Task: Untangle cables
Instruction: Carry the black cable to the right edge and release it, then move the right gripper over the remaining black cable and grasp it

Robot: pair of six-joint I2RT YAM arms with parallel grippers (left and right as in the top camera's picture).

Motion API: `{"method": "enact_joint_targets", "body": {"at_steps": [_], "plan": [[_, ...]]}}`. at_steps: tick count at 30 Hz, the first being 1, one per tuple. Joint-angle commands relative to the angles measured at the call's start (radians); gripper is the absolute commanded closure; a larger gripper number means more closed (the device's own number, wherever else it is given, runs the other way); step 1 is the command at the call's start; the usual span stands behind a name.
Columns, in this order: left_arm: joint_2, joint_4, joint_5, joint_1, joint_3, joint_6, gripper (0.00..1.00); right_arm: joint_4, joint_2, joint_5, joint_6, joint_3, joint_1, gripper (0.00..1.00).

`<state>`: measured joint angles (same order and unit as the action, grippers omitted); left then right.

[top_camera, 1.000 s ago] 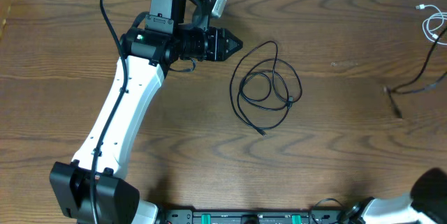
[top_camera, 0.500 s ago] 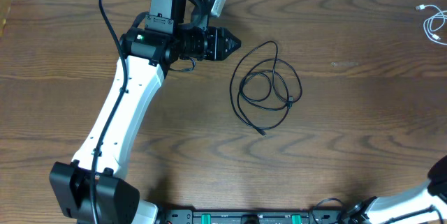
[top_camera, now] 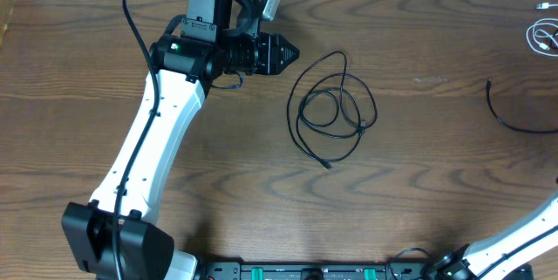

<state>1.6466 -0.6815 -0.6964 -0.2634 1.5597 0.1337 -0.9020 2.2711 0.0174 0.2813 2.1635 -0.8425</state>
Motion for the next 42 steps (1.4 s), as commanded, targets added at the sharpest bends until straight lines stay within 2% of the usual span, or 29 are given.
{"method": "enact_joint_targets", "body": {"at_steps": [1, 5, 10, 13, 15, 19, 21, 25, 27, 33, 36, 40, 42], "plan": [[0.0, 0.002, 0.01, 0.005, -0.003, 0.001, 0.64, 0.0, -0.021, -0.058, 0.032, 0.009, -0.001, 0.01], [0.0, 0.002, 0.01, 0.005, -0.003, 0.001, 0.64, 0.01, -0.091, -0.058, 0.037, 0.01, -0.002, 0.01], [0.0, 0.001, 0.01, 0.005, -0.003, 0.001, 0.64, 0.024, -0.274, -0.066, 0.03, 0.01, 0.002, 0.01], [0.0, 0.001, 0.01, 0.005, -0.003, 0.001, 0.64, 0.021, -0.368, -0.31, -0.12, 0.01, 0.013, 0.01], [0.0, 0.002, 0.011, 0.005, -0.003, 0.001, 0.64, -0.009, -0.406, -0.533, -0.206, 0.01, 0.028, 0.06], [-0.001, -0.001, 0.114, 0.006, -0.003, 0.002, 0.64, -0.128, -0.425, -0.713, -0.262, 0.01, 0.106, 0.1], [-0.001, -0.011, 0.169, 0.008, -0.003, 0.026, 0.64, -0.214, -0.423, -0.712, -0.289, 0.008, 0.181, 0.11], [-0.001, -0.093, 0.365, 0.04, -0.003, 0.202, 0.64, -0.346, -0.401, -0.654, -0.351, -0.006, 0.407, 0.1], [-0.001, -0.125, 0.404, 0.064, -0.003, 0.244, 0.64, -0.37, -0.385, -0.602, -0.351, -0.016, 0.499, 0.08], [-0.001, -0.188, 0.406, 0.18, -0.003, 0.246, 0.64, -0.409, -0.262, -0.433, -0.365, -0.02, 0.819, 0.19], [-0.001, -0.216, 0.406, 0.229, -0.003, 0.246, 0.64, -0.407, -0.167, -0.407, -0.365, -0.02, 0.94, 0.25], [-0.001, -0.236, 0.406, 0.26, -0.003, 0.241, 0.64, -0.408, -0.052, -0.405, -0.419, -0.02, 1.051, 0.3], [-0.001, -0.241, 0.407, 0.265, -0.003, 0.234, 0.64, -0.398, 0.001, -0.342, -0.418, -0.02, 1.115, 0.31]]}}
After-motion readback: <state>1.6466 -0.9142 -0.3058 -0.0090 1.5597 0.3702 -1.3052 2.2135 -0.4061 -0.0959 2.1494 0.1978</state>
